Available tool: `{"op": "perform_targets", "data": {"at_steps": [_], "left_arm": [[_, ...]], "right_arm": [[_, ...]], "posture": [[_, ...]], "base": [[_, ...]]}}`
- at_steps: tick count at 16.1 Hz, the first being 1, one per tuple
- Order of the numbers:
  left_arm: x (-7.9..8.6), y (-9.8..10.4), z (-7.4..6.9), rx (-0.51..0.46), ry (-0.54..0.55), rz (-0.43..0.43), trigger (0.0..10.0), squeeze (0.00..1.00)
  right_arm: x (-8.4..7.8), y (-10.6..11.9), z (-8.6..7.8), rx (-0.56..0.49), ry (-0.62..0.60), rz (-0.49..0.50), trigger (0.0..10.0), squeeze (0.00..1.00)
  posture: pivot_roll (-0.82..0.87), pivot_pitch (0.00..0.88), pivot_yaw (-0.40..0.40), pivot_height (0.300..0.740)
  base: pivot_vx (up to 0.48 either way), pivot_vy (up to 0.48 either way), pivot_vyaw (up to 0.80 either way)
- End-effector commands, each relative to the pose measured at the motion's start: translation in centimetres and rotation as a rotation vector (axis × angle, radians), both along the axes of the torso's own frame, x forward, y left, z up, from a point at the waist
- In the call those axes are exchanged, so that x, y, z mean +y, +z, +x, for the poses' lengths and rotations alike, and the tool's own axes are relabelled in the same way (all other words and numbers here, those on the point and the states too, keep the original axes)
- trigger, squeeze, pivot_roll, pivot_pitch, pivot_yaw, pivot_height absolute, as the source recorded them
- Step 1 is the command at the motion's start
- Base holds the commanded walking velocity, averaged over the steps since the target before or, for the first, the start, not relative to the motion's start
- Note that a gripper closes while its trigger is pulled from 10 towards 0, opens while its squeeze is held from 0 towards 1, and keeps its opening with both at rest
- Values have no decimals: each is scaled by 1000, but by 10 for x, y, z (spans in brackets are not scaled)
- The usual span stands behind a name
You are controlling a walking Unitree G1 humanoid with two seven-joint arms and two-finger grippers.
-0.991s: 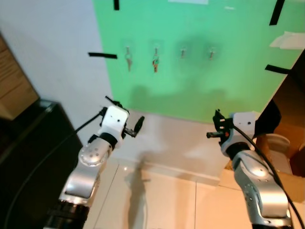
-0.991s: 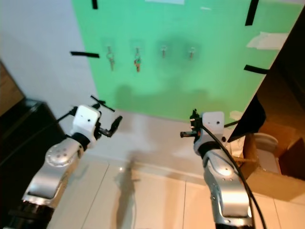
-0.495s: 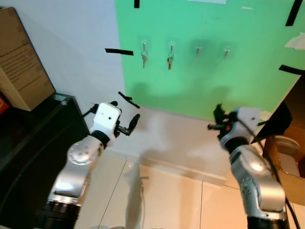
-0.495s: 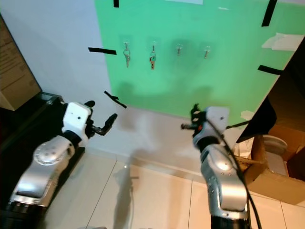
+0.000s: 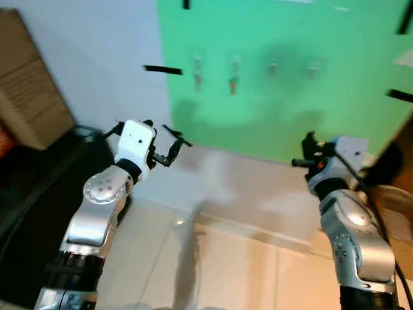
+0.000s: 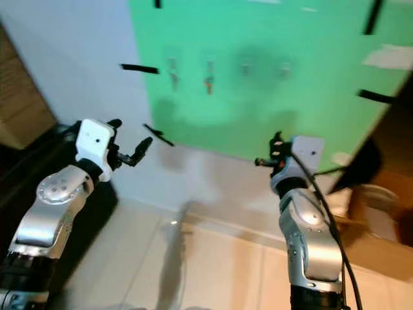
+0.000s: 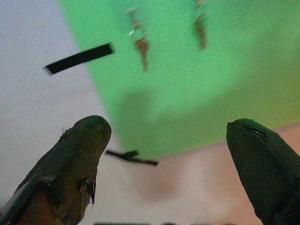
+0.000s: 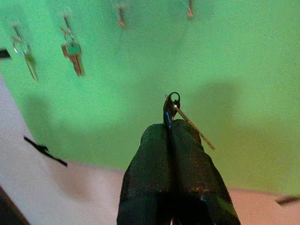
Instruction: Hang keys on a hook
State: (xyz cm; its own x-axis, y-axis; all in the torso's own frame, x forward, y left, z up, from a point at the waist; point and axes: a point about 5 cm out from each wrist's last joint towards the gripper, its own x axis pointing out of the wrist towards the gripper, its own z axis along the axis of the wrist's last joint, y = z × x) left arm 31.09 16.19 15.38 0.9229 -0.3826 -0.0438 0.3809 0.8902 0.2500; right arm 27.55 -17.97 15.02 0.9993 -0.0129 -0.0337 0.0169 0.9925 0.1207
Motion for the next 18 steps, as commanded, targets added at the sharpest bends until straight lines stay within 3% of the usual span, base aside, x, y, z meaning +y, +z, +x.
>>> {"op": "perform_targets", "data": {"at_steps": [1, 8, 18], "left_arm": [[0, 1, 3, -4, 2, 13, 10000, 0], [-16, -10, 6, 27, -22, -12, 10000, 0], [-18, -12, 7, 22, 23, -46, 10000, 0]], "right_arm": [[3, 9, 0, -39, -2, 9, 10000, 0], [2, 7, -1, -30, -4, -4, 10000, 0], [9, -3, 2, 14, 35, -16, 10000, 0]], "posture": [[-57, 0, 62, 740], [-67, 0, 57, 740], [-48, 0, 41, 740]], "base": [[311, 0, 556], [332, 0, 0], [342, 0, 0]]}}
